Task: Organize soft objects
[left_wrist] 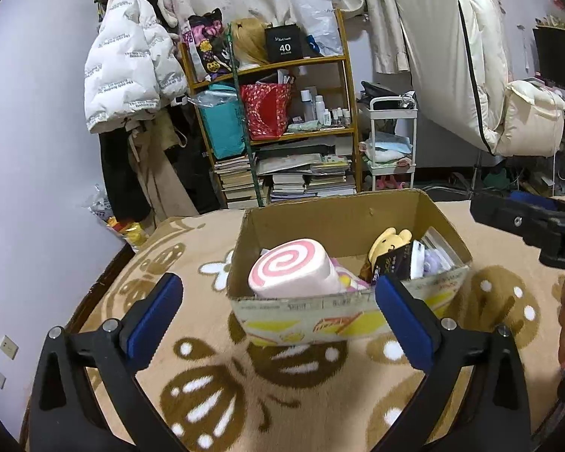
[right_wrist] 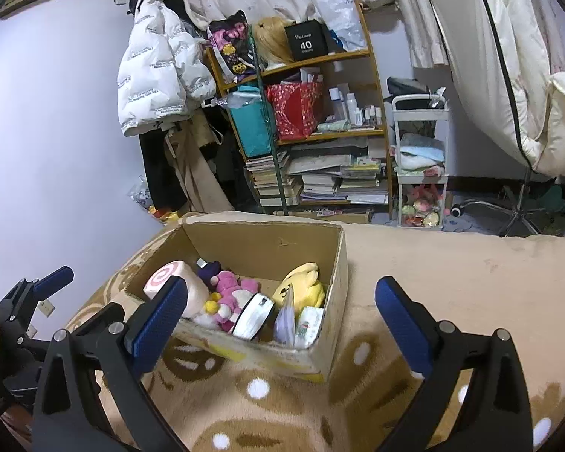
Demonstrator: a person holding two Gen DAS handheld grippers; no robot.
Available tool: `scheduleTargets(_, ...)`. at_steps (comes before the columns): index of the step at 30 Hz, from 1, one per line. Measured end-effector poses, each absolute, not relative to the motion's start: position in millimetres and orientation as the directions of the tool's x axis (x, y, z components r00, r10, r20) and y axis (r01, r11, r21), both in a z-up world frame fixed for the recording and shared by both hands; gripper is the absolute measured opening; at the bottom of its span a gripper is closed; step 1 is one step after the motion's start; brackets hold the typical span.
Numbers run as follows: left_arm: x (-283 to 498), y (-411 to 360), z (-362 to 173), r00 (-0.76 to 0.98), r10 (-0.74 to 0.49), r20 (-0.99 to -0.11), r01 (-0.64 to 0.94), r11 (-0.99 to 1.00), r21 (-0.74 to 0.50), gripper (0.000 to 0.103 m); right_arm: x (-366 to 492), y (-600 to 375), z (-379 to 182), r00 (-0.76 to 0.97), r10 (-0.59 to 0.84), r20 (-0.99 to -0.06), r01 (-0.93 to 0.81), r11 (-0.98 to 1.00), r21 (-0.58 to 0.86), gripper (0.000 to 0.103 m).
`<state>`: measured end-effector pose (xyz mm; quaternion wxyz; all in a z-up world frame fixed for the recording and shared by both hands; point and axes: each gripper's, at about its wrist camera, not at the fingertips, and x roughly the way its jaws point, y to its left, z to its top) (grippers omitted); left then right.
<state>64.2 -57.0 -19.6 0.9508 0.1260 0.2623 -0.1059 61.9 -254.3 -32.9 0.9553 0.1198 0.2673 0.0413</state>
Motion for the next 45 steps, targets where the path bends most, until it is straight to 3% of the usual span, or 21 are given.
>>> scheduleTargets(20,-27.6,-26.1,19.7,0.898,-0.069,-0.435,0.175,0.962,0.209,0.102,-29.9,-245.0,-4.1,0.887,0.110,-0.449,-0.012,0.977,0.214,0.103)
scheduleTargets(45,-27.0,-22.6,6.9,0.879,-0.100,-0.465,0.204,0.963,0.179,0.102,-41.0,-236.5,-10.5,0.883,0.092,-0.461,-0.006,0.983,0.184,0.103)
